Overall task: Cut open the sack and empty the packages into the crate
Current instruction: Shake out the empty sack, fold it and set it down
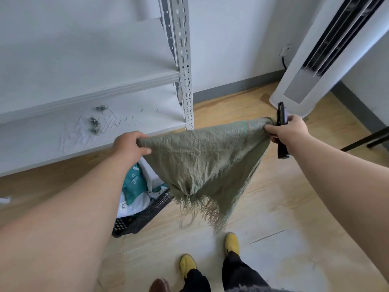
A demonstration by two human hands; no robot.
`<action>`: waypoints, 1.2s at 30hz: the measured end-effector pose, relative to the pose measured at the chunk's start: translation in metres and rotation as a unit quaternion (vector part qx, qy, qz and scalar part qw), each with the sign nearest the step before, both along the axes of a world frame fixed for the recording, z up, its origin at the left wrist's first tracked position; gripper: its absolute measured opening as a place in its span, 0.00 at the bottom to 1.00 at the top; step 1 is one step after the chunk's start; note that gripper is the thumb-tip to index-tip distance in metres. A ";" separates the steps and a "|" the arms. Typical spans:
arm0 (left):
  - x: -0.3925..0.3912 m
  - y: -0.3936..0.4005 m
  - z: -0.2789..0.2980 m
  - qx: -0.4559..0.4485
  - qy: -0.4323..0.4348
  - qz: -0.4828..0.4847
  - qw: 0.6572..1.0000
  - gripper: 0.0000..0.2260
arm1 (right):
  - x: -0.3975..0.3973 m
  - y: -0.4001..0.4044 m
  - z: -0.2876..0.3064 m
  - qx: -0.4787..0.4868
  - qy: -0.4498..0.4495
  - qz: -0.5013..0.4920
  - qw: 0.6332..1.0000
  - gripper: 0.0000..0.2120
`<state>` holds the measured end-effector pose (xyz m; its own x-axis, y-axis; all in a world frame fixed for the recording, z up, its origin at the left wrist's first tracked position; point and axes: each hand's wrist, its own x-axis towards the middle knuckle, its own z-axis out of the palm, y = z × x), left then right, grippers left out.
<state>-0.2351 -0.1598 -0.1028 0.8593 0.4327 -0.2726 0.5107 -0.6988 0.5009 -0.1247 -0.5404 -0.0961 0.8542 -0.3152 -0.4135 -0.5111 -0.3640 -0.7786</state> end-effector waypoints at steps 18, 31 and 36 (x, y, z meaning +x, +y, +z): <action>0.205 -0.229 0.034 -0.149 -0.096 0.041 0.983 0.43 | 0.125 -0.146 0.016 0.002 0.052 0.135 0.990 0.08; 0.228 -0.389 -0.038 -0.307 0.094 -0.128 0.938 0.54 | 0.228 -0.141 0.024 0.314 0.122 -0.114 0.935 0.10; 0.263 -0.383 -0.046 -0.320 0.026 -0.064 0.945 0.41 | 0.271 -0.110 0.045 0.375 0.122 -0.099 0.914 0.09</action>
